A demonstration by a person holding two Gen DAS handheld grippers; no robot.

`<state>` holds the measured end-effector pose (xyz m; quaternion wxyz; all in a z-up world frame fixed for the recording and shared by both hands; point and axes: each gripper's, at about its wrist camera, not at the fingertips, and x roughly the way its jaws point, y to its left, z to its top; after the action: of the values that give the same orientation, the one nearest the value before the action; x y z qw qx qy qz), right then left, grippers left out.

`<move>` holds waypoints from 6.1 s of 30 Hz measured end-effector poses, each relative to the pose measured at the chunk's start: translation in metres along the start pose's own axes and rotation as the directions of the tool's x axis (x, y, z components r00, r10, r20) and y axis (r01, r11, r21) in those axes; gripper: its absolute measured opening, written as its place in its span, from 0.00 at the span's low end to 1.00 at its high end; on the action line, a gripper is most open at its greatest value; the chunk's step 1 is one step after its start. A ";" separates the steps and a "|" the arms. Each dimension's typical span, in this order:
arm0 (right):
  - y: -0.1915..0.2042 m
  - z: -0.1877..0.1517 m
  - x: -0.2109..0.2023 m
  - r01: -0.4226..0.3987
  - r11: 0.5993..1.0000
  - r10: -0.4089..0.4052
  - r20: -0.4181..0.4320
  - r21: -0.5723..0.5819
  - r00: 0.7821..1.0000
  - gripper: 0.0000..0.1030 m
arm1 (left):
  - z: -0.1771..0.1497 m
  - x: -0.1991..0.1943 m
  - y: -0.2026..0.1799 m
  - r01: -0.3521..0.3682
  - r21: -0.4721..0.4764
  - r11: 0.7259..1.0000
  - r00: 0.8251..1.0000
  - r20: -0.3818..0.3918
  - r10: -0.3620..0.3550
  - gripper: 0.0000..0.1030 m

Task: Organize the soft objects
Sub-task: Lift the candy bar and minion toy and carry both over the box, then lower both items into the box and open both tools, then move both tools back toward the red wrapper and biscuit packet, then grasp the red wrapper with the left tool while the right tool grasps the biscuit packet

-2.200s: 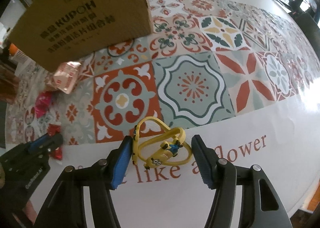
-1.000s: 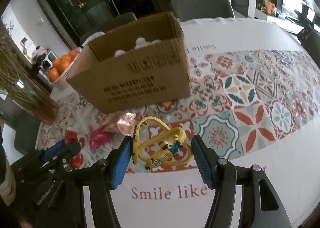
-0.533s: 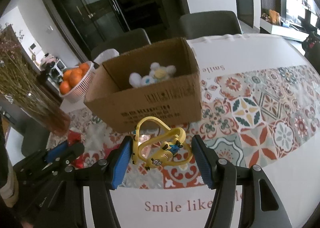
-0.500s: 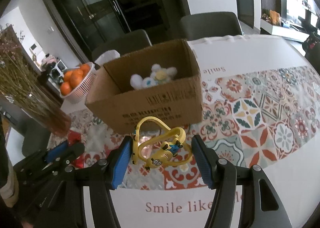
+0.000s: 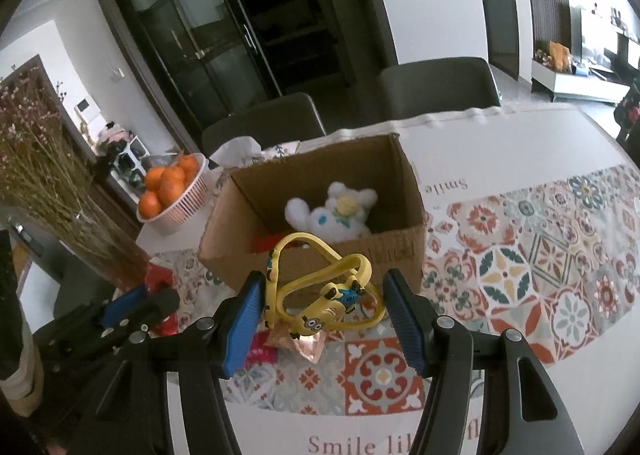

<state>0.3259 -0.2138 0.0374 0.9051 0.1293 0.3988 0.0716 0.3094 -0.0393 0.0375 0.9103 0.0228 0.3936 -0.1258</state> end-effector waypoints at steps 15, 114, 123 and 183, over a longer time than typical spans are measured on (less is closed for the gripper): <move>0.001 0.041 0.021 -0.003 0.999 0.004 0.018 -0.035 1.000 0.60 | 0.038 0.016 0.008 0.007 0.011 1.000 0.999 0.031 -0.008 0.22; 0.070 -0.054 0.134 -0.114 0.879 -0.129 -0.463 -0.462 0.877 0.70 | -0.069 0.081 0.034 0.106 0.309 0.945 0.921 -0.389 0.024 0.46; 0.067 -0.065 0.163 -0.164 0.859 -0.127 -0.512 -0.485 0.850 0.70 | -0.081 0.110 0.035 0.157 0.325 0.932 0.883 -0.470 0.015 0.46; 0.045 -0.077 0.171 -0.153 0.841 -0.056 -0.365 -0.518 0.929 0.69 | -0.105 0.153 0.020 0.317 0.344 0.884 0.862 -0.493 -0.118 0.58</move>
<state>0.3825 -0.1173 -0.1200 0.8119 -0.1351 0.5207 0.2266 0.3402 -0.0378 -0.1465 0.7447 0.1985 0.5613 -0.3016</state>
